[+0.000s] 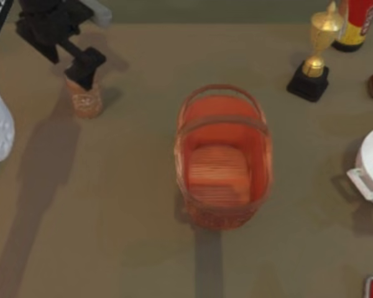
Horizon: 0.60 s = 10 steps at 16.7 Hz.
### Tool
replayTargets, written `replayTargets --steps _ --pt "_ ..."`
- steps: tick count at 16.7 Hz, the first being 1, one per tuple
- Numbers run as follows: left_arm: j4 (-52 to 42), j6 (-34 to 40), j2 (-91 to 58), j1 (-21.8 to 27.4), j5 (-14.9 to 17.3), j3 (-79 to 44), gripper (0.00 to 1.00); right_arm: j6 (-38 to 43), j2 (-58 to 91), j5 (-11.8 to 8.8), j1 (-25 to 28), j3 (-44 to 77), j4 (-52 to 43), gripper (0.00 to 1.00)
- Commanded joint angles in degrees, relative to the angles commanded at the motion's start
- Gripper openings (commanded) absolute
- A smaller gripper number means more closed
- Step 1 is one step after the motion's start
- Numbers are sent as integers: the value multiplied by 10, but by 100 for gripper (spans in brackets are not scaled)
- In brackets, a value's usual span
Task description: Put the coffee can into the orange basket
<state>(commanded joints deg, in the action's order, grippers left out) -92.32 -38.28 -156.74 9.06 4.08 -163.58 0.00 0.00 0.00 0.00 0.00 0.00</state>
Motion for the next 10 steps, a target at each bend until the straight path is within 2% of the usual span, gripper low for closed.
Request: replayTargets --steps 5,10 --pt "-13 -1 -31 -1 1 -41 100 0 0 0 0 0 0 100" --pt "-64 1 -135 1 2 -202 100 0 0 0 0 0 0 100"
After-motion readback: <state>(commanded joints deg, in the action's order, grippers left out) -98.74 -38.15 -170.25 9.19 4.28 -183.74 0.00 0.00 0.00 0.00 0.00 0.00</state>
